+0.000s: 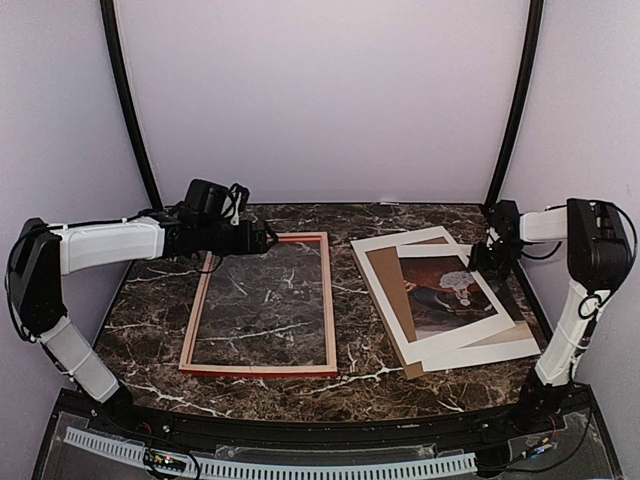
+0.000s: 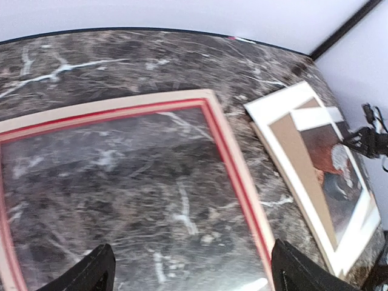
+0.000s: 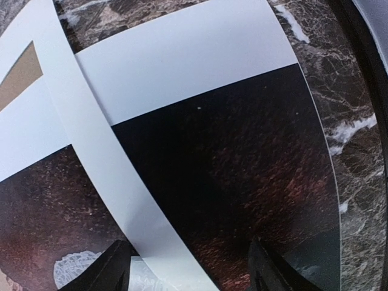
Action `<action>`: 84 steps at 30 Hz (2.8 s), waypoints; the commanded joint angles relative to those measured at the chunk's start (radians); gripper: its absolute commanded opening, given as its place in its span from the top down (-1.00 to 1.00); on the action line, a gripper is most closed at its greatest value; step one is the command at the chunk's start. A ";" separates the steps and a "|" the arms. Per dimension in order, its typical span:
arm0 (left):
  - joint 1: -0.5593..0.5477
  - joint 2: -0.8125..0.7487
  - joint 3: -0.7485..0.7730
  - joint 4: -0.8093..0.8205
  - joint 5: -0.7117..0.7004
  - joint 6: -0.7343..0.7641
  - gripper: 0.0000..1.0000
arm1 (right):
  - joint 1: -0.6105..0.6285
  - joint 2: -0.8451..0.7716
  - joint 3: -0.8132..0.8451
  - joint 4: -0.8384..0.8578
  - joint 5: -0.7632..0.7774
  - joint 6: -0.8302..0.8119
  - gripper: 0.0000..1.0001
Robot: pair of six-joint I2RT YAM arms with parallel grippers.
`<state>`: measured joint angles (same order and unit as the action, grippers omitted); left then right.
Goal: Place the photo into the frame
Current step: Pick up the mat board from the photo.
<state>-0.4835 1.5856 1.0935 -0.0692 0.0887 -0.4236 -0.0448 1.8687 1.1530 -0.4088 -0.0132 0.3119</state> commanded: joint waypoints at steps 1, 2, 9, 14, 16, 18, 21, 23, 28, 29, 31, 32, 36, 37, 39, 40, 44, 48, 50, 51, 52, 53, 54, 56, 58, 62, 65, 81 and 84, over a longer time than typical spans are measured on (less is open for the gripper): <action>-0.092 0.075 0.072 0.065 0.090 -0.051 -0.84 | 0.005 -0.052 -0.092 0.037 -0.113 0.010 -0.27; -0.125 0.115 0.105 0.066 0.100 -0.050 -0.84 | 0.006 -0.065 -0.110 0.042 -0.127 0.013 -0.22; -0.265 0.318 0.285 0.062 0.133 -0.038 -0.80 | 0.029 -0.160 -0.250 0.080 -0.186 0.031 0.10; -0.341 0.472 0.425 0.026 0.132 -0.032 -0.70 | 0.031 -0.225 -0.327 0.105 -0.227 0.036 0.22; -0.367 0.530 0.475 0.006 0.129 -0.034 -0.66 | 0.031 -0.238 -0.350 0.114 -0.245 0.035 0.25; -0.387 0.583 0.525 -0.013 0.119 -0.038 -0.66 | 0.031 -0.248 -0.371 0.124 -0.264 0.033 0.27; -0.410 0.640 0.591 -0.058 0.085 -0.055 -0.64 | 0.031 -0.263 -0.401 0.138 -0.287 0.028 0.29; -0.416 0.668 0.606 -0.077 0.050 -0.070 -0.63 | 0.031 -0.270 -0.414 0.139 -0.292 0.022 0.30; -0.436 0.716 0.637 -0.125 -0.006 -0.097 -0.60 | 0.031 -0.290 -0.439 0.166 -0.341 0.026 0.32; -0.442 0.728 0.646 -0.132 -0.027 -0.104 -0.59 | 0.031 -0.292 -0.440 0.170 -0.350 0.028 0.32; -0.452 0.738 0.644 -0.139 -0.049 -0.123 -0.59 | 0.031 -0.303 -0.448 0.182 -0.363 0.032 0.33; -0.454 0.741 0.641 -0.132 -0.051 -0.130 -0.58 | 0.031 -0.307 -0.451 0.187 -0.376 0.034 0.35; -0.461 0.764 0.641 -0.121 -0.034 -0.162 -0.54 | 0.031 -0.334 -0.459 0.202 -0.433 0.044 0.37; -0.461 0.768 0.641 -0.121 -0.028 -0.165 -0.54 | 0.031 -0.339 -0.462 0.205 -0.442 0.045 0.38; -0.462 0.770 0.637 -0.123 -0.027 -0.166 -0.53 | 0.031 -0.347 -0.466 0.205 -0.458 0.047 0.39; -0.462 0.770 0.635 -0.126 -0.027 -0.164 -0.53 | 0.031 -0.352 -0.469 0.207 -0.464 0.048 0.40; -0.463 0.768 0.626 -0.127 -0.022 -0.167 -0.53 | 0.030 -0.379 -0.484 0.213 -0.475 0.062 0.41; -0.463 0.768 0.620 -0.117 -0.021 -0.165 -0.52 | 0.026 -0.377 -0.478 0.204 -0.462 0.053 0.39; -0.463 0.768 0.620 -0.115 -0.019 -0.164 -0.52 | 0.030 -0.376 -0.473 0.200 -0.443 0.049 0.33; -0.464 0.768 0.621 -0.115 -0.016 -0.163 -0.52 | 0.035 -0.378 -0.467 0.192 -0.417 0.045 0.29; -0.463 0.766 0.620 -0.115 -0.015 -0.161 -0.52 | 0.038 -0.381 -0.461 0.180 -0.384 0.040 0.25; -0.464 0.766 0.619 -0.115 -0.014 -0.162 -0.52 | 0.056 -0.383 -0.454 0.170 -0.357 0.037 0.20; -0.464 0.765 0.616 -0.114 -0.013 -0.161 -0.52 | 0.083 -0.384 -0.449 0.161 -0.342 0.036 0.17; -0.463 0.763 0.612 -0.111 -0.011 -0.161 -0.52 | 0.108 -0.381 -0.438 0.149 -0.326 0.036 0.13; -0.464 0.763 0.611 -0.108 -0.008 -0.161 -0.53 | 0.133 -0.375 -0.426 0.130 -0.290 0.032 0.11; -0.463 0.763 0.609 -0.104 -0.004 -0.156 -0.52 | 0.171 -0.371 -0.403 0.094 -0.211 0.024 0.10; -0.464 0.761 0.608 -0.104 0.003 -0.154 -0.52 | 0.205 -0.370 -0.383 0.055 -0.114 0.023 0.18; -0.464 0.642 0.588 -0.074 0.026 -0.106 -0.58 | 0.275 -0.409 -0.278 -0.071 0.151 0.021 0.79; -0.463 0.577 0.574 -0.054 0.050 -0.096 -0.64 | 0.276 -0.433 -0.269 -0.085 0.155 0.021 0.82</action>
<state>-0.9356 2.2856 1.6981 -0.1204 0.0853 -0.5426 0.2264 1.4857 0.8474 -0.4625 0.0959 0.3305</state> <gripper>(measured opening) 0.805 0.097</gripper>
